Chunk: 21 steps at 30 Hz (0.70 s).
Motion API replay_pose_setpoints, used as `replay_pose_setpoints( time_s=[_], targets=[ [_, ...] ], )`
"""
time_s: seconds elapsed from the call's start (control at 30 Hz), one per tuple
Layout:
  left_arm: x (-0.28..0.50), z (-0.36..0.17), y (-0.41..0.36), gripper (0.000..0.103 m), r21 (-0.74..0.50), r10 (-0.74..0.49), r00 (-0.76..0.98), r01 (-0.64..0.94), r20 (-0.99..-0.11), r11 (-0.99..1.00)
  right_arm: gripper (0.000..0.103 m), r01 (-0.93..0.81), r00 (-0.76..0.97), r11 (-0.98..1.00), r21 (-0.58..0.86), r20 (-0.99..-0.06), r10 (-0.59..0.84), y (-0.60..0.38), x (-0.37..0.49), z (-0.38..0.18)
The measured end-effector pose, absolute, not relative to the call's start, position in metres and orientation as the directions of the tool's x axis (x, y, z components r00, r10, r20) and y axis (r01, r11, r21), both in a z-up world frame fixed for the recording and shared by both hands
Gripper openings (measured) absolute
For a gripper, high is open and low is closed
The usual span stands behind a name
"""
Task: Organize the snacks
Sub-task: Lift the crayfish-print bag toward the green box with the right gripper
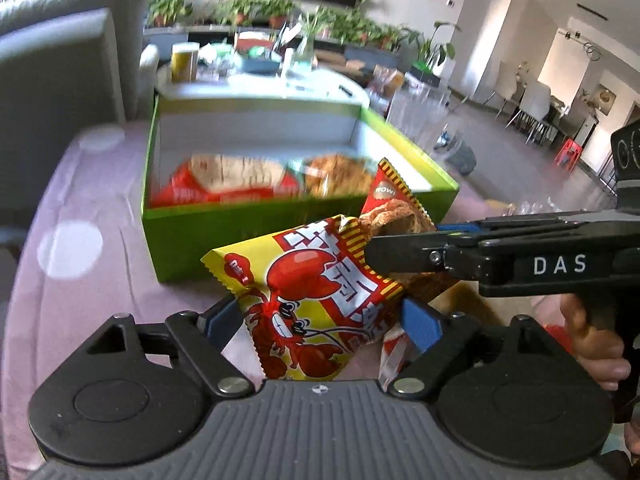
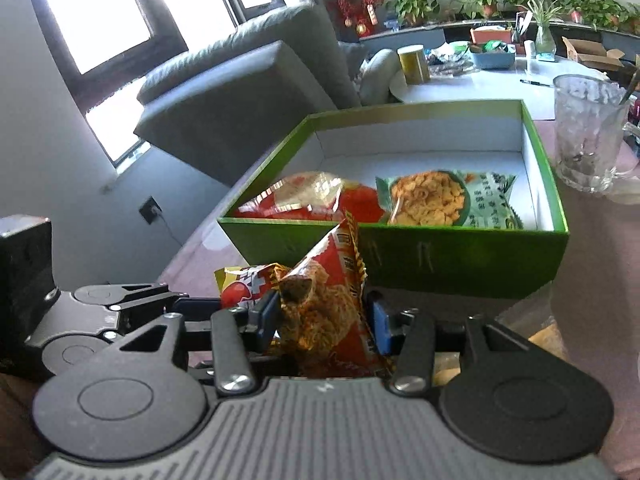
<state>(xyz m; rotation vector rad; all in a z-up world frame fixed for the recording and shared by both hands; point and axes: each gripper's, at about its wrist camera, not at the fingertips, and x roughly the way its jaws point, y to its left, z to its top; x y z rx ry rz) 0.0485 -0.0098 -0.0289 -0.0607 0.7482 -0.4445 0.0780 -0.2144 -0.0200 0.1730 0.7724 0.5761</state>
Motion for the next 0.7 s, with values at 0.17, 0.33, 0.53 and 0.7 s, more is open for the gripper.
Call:
replay_pose_setpoints(
  time_s=[0.17, 0.33, 0.53, 0.7],
  targets=[
    [0.052, -0.007, -0.016, 0.083, -0.169, -0.409, 0.691, 0.390, -0.596, 0.905, 0.055, -0.438, 0.626, 0.831, 0.341, -0.548, 0.555, -0.216, 0.076, -0.001],
    [0.068, 0.010, -0.027, 0.083, -0.131, -0.407, 0.717, 0.409, -0.567, 0.903, 0.056, -0.430, 0.673, 0.837, 0.339, -0.498, 0.547, -0.224, 0.087, 0.013],
    [0.094, 0.023, -0.041, 0.083, -0.099, -0.408, 0.733, 0.427, -0.544, 0.899, 0.056, -0.407, 0.716, 0.845, 0.347, -0.453, 0.531, -0.236, 0.104, 0.022],
    [0.118, 0.025, -0.054, 0.083, -0.084, -0.405, 0.728, 0.435, -0.553, 0.897, 0.056, -0.388, 0.732, 0.845, 0.368, -0.434, 0.526, -0.246, 0.125, 0.022]
  ],
)
